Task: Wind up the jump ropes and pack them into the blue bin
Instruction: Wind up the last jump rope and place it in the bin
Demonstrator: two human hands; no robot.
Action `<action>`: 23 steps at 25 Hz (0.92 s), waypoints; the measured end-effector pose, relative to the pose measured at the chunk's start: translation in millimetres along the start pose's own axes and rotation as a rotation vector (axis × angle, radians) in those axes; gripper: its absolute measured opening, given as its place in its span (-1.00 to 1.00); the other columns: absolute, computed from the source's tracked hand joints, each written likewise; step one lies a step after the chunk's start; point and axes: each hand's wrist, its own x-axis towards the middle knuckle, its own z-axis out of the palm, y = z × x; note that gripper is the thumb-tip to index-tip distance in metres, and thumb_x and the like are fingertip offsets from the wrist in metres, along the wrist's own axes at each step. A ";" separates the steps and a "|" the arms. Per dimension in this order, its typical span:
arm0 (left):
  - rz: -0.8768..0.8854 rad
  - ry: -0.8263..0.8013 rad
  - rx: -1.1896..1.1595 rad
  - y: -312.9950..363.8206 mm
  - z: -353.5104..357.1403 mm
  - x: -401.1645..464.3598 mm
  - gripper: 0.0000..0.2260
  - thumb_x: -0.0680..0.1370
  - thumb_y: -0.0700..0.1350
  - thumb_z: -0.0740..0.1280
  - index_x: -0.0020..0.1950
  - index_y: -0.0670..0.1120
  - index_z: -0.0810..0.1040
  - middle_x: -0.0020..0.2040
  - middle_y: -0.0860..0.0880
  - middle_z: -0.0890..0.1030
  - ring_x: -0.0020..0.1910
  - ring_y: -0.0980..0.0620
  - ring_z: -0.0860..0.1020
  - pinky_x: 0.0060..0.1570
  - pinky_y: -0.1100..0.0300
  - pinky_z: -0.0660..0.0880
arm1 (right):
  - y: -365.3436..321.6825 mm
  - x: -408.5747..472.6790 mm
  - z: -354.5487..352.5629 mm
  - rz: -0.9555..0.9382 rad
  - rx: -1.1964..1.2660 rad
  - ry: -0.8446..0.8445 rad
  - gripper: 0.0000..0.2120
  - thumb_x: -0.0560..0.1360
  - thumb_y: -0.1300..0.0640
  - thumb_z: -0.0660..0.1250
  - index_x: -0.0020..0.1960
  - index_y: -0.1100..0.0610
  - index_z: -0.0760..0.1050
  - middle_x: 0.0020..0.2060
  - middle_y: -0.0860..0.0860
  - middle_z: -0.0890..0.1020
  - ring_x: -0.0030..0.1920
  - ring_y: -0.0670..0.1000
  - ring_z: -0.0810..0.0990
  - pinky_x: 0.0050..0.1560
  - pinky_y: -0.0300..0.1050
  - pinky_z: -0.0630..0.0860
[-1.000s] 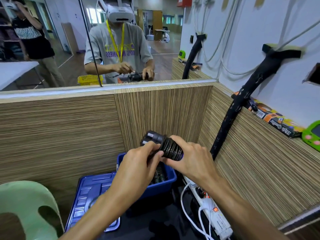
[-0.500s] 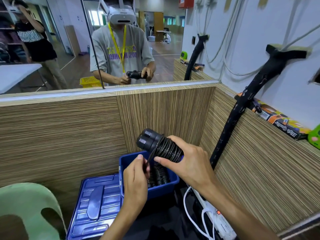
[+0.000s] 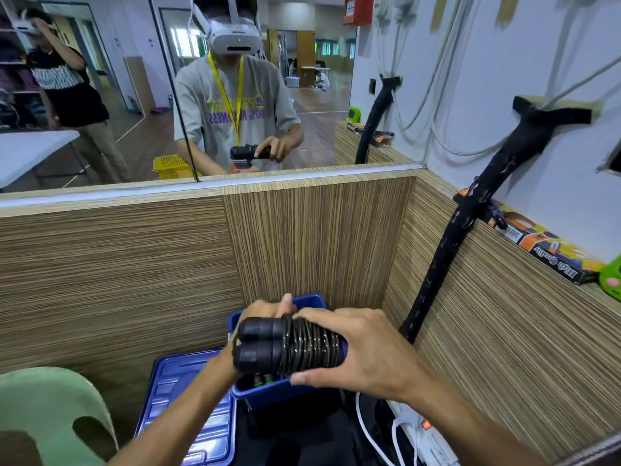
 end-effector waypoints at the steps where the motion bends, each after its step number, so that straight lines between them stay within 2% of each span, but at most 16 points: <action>1: 0.147 -0.002 0.155 9.5 -15.9 13.9 -0.49 0.58 0.21 0.01 -0.21 -0.10 0.58 -0.38 0.02 0.54 -0.41 0.08 0.50 -0.32 0.23 0.42 | 2.0 -0.9 -0.7 -0.006 -0.011 -0.024 -0.34 0.32 -0.52 0.30 0.33 -0.26 0.37 -0.15 -0.13 0.63 -0.12 -0.14 0.57 0.01 -0.06 0.52; 2: 0.276 0.022 0.282 27.5 -38.3 25.6 -0.42 0.59 0.17 -0.06 -0.35 -0.12 0.55 -0.49 -0.06 0.52 -0.50 -0.04 0.51 -0.43 0.19 0.36 | 4.9 -0.8 -1.0 -0.006 -0.022 -0.048 -0.35 0.33 -0.52 0.29 0.32 -0.24 0.38 -0.14 -0.13 0.64 -0.11 -0.13 0.58 0.00 -0.05 0.53; 3: 0.447 0.085 0.379 49.7 -64.2 31.6 -0.43 0.60 0.12 -0.05 -0.46 -0.13 0.47 -0.58 -0.09 0.45 -0.60 -0.09 0.46 -0.53 0.19 0.30 | 6.9 0.2 -2.1 0.003 -0.036 -0.065 -0.34 0.33 -0.53 0.28 0.31 -0.22 0.38 -0.12 -0.13 0.65 -0.10 -0.12 0.59 0.00 -0.04 0.53; 4: 0.541 0.098 0.504 76.8 -91.3 36.1 -0.44 0.61 0.08 0.00 -0.52 -0.13 0.41 -0.64 -0.08 0.38 -0.67 -0.08 0.39 -0.58 0.24 0.23 | 9.3 1.3 -3.0 0.018 -0.063 -0.071 -0.32 0.33 -0.54 0.26 0.33 -0.22 0.38 -0.09 -0.12 0.66 -0.07 -0.10 0.60 0.02 -0.05 0.53; 5: 0.629 0.107 0.607 72.7 -95.6 47.2 -0.45 0.62 0.07 0.02 -0.53 -0.12 0.37 -0.66 -0.06 0.31 -0.71 -0.04 0.32 -0.59 0.30 0.15 | 9.4 3.4 -4.0 0.037 -0.101 -0.076 -0.30 0.33 -0.54 0.25 0.36 -0.23 0.37 -0.07 -0.11 0.67 -0.03 -0.07 0.60 0.03 -0.06 0.52; 8: 0.582 -0.061 0.839 96.9 -114.1 45.6 -0.47 0.66 0.08 -0.06 -0.43 -0.11 0.34 -0.59 0.01 0.22 -0.59 0.00 0.31 -0.51 0.24 0.12 | 10.3 9.4 -3.3 0.090 -0.225 -0.065 -0.26 0.35 -0.56 0.20 0.42 -0.23 0.30 -0.10 -0.07 0.65 0.00 -0.01 0.60 0.02 -0.06 0.47; 10: 0.559 -0.019 0.877 112.7 -120.1 46.7 -0.51 0.68 0.08 -0.07 -0.34 -0.07 0.40 -0.52 0.04 0.28 -0.50 -0.04 0.41 -0.45 0.21 0.22 | 12.5 15.4 -2.7 0.139 -0.284 -0.033 -0.24 0.35 -0.57 0.16 0.43 -0.21 0.29 -0.10 -0.04 0.66 0.02 0.04 0.62 0.03 -0.01 0.49; 11: 0.513 0.005 0.845 120.7 -119.4 41.7 -0.56 0.68 0.06 -0.05 -0.25 -0.06 0.45 -0.47 0.05 0.33 -0.45 -0.04 0.48 -0.42 0.20 0.28 | 15.5 18.8 -1.8 0.175 -0.302 -0.011 -0.24 0.35 -0.57 0.16 0.42 -0.20 0.30 -0.09 -0.03 0.67 0.02 0.07 0.63 0.02 0.00 0.50; 13: 0.437 0.033 0.763 126.1 -111.6 30.7 -0.78 0.67 0.00 0.08 -0.06 -0.05 0.42 -0.34 0.06 0.43 -0.32 -0.05 0.60 -0.40 0.16 0.33 | 22.1 24.6 -3.5 0.253 -0.288 0.061 -0.27 0.34 -0.57 0.18 0.38 -0.21 0.33 -0.09 -0.03 0.69 -0.01 0.07 0.66 -0.03 -0.03 0.52; 14: 0.383 0.058 0.702 128.7 -108.4 22.7 -0.89 0.64 -0.03 0.17 -0.02 -0.04 0.39 -0.29 0.05 0.48 -0.29 -0.04 0.61 -0.40 0.15 0.31 | 24.6 26.3 -4.7 0.289 -0.258 0.097 -0.29 0.33 -0.56 0.20 0.37 -0.23 0.34 -0.10 -0.05 0.69 -0.03 0.06 0.67 -0.06 -0.04 0.53; 15: 0.337 0.127 0.627 129.6 -104.3 16.4 -0.90 0.59 -0.07 0.27 -0.04 -0.05 0.37 -0.26 0.04 0.50 -0.30 -0.04 0.60 -0.42 0.15 0.28 | 26.2 28.2 -6.2 0.311 -0.232 0.129 -0.30 0.32 -0.56 0.21 0.35 -0.24 0.34 -0.11 -0.07 0.69 -0.06 0.05 0.67 -0.08 -0.04 0.54; 16: 0.296 0.190 0.533 127.9 -100.1 12.5 -0.85 0.54 -0.11 0.35 -0.07 -0.06 0.37 -0.26 0.02 0.48 -0.32 -0.05 0.57 -0.41 0.16 0.25 | 27.9 31.3 -7.6 0.323 -0.219 0.164 -0.32 0.32 -0.56 0.23 0.33 -0.25 0.34 -0.12 -0.08 0.69 -0.08 0.05 0.67 -0.11 -0.04 0.56; 18: 0.287 0.280 0.325 120.6 -88.5 7.9 -0.86 0.51 -0.23 0.36 -0.03 -0.10 0.42 -0.19 0.00 0.43 -0.23 -0.05 0.49 -0.32 0.16 0.29 | 30.4 37.0 -9.3 0.334 -0.203 0.238 -0.36 0.33 -0.54 0.25 0.30 -0.24 0.35 -0.17 -0.09 0.67 -0.12 0.04 0.66 -0.13 -0.03 0.57; 20: 0.248 0.351 0.203 114.7 -79.5 3.0 -0.76 0.51 -0.31 0.35 0.15 -0.14 0.48 -0.09 0.00 0.42 -0.12 0.02 0.38 -0.16 0.22 0.31 | 31.3 42.1 -7.5 0.331 -0.196 0.278 -0.39 0.35 -0.49 0.27 0.30 -0.23 0.34 -0.18 -0.09 0.66 -0.12 0.03 0.65 -0.10 -0.02 0.57; 23: 0.210 0.379 0.154 111.3 -69.6 -3.4 -0.48 0.45 -0.42 0.35 0.40 -0.21 0.39 0.04 -0.04 0.41 -0.02 0.05 0.31 -0.02 0.30 0.26 | 31.8 44.9 -7.2 0.341 -0.194 0.292 -0.36 0.35 -0.48 0.23 0.34 -0.23 0.33 -0.16 -0.08 0.65 -0.10 0.00 0.64 -0.07 -0.03 0.56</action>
